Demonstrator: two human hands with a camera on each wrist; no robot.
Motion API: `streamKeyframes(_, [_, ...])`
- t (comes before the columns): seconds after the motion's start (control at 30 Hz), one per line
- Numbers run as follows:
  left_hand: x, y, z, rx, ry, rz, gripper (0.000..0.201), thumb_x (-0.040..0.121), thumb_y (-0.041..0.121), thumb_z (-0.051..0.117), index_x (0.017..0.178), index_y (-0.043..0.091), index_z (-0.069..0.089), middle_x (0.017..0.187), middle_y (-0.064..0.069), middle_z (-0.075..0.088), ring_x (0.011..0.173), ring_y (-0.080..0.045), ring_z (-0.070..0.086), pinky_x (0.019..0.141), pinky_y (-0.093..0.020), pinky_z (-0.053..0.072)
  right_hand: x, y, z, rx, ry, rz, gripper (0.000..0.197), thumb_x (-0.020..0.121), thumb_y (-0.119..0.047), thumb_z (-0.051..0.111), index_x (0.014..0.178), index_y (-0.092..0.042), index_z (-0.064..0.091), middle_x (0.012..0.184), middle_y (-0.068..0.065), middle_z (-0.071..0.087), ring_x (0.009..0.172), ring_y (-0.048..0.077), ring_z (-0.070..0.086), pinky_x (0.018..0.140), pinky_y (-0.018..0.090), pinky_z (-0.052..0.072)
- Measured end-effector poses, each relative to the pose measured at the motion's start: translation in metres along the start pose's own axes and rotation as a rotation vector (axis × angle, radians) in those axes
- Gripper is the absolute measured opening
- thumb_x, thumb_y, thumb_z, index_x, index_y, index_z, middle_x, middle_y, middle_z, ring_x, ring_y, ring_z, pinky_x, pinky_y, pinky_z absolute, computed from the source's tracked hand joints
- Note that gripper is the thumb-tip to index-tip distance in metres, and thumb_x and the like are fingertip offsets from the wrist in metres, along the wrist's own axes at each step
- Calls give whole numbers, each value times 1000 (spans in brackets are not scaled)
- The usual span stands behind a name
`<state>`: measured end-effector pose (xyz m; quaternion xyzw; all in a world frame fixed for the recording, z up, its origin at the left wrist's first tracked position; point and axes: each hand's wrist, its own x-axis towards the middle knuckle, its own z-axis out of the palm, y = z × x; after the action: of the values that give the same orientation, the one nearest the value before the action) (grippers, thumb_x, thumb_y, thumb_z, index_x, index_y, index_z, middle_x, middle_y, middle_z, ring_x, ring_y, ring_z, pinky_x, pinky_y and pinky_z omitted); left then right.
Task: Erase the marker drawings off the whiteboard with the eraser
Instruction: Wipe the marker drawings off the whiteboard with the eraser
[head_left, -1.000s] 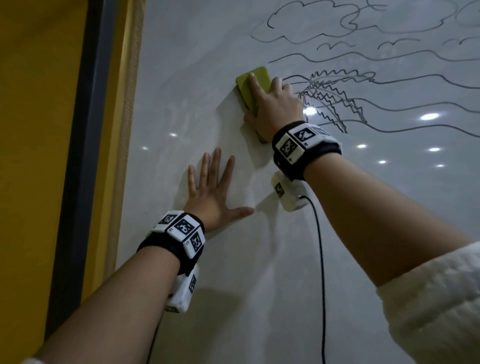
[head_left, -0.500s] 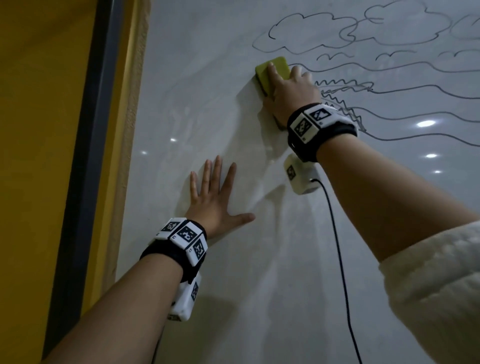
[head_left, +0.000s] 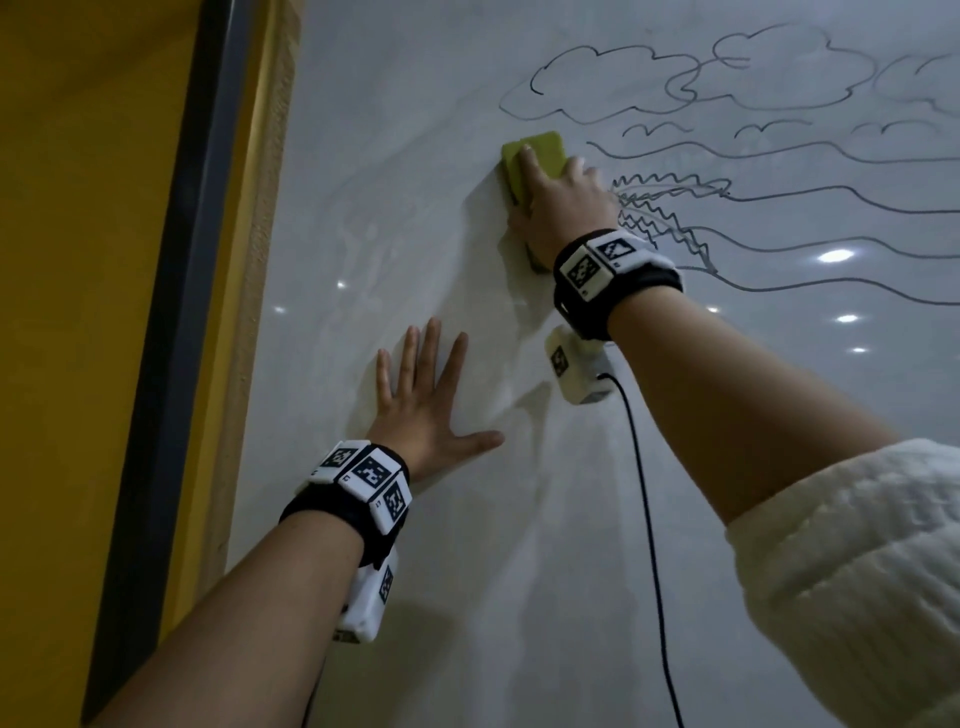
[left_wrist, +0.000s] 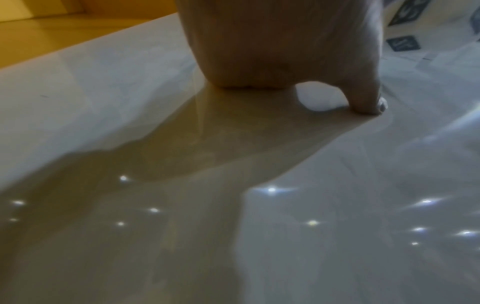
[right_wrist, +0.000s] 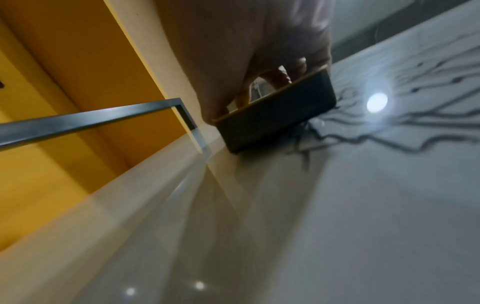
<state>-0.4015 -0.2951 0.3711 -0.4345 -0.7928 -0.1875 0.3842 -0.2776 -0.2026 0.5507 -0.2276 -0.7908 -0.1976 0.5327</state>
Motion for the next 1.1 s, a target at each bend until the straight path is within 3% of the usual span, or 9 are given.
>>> streamKeyframes(0.07, [1,-1,0,1,-3,1,107,54,89,13,127,34,-44,136,1,-53,126,-18,-49,106,-47,-27,-2,4,1,-81,-1,-86,64,95,-43,42,150,-29,12,138,20,35,123,36,38,90,45,41])
streamKeyframes(0.17, [1,0,-2,7,-5,-20,112,51,91,12,132,32,-38,141,0,-47,128,-17,-45,108,-48,-24,4,20,-7,-35,16,-7,64,94,-43,43,150,-31,14,139,19,34,125,37,36,93,46,40])
streamKeyframes(0.27, [0,5,-6,40,-11,-55,118,62,90,33,143,29,-27,150,-3,-37,137,-21,-35,111,-48,-19,4,20,-8,61,3,101,68,93,-45,45,150,-30,12,141,18,31,129,37,32,98,47,37])
streamKeyframes(0.5, [12,12,-43,55,116,-69,105,71,75,53,149,27,3,149,-6,9,139,-25,8,115,-48,1,-3,24,-6,-95,-3,-71,66,94,-45,43,150,-31,13,137,19,36,122,37,39,88,45,42])
streamKeyframes(0.63, [35,17,-61,124,75,-16,112,71,76,52,149,27,-12,156,-6,-15,144,-25,-15,114,-51,-8,4,30,-13,44,5,133,68,93,-46,46,150,-29,13,139,18,34,127,37,35,95,46,39])
streamKeyframes(0.73, [47,22,-61,133,-26,-36,117,70,80,47,145,25,-24,151,-8,-33,140,-28,-29,112,-56,-13,-5,19,-4,29,-15,81,70,93,-47,45,150,-27,11,141,20,32,127,36,35,95,46,39])
streamKeyframes(0.83, [51,25,-52,119,-65,-49,121,69,81,46,143,23,-29,147,-10,-40,136,-31,-35,109,-59,-15,-8,30,0,-96,1,-62,68,94,-46,43,150,-29,10,140,19,33,123,36,38,88,44,42])
streamKeyframes(1.0, [55,21,-46,102,-75,-35,125,66,82,47,140,23,-34,144,-9,-45,134,-31,-39,106,-58,-20,1,50,-6,-31,29,71,68,93,-46,45,150,-30,12,137,18,36,123,37,38,90,45,41])
streamKeyframes(1.1, [55,19,-46,82,-63,-20,124,67,81,48,140,24,-34,144,-9,-44,134,-30,-39,105,-57,-21,-10,39,2,-76,10,-17,68,93,-46,43,150,-28,10,138,20,35,123,37,38,89,46,42])
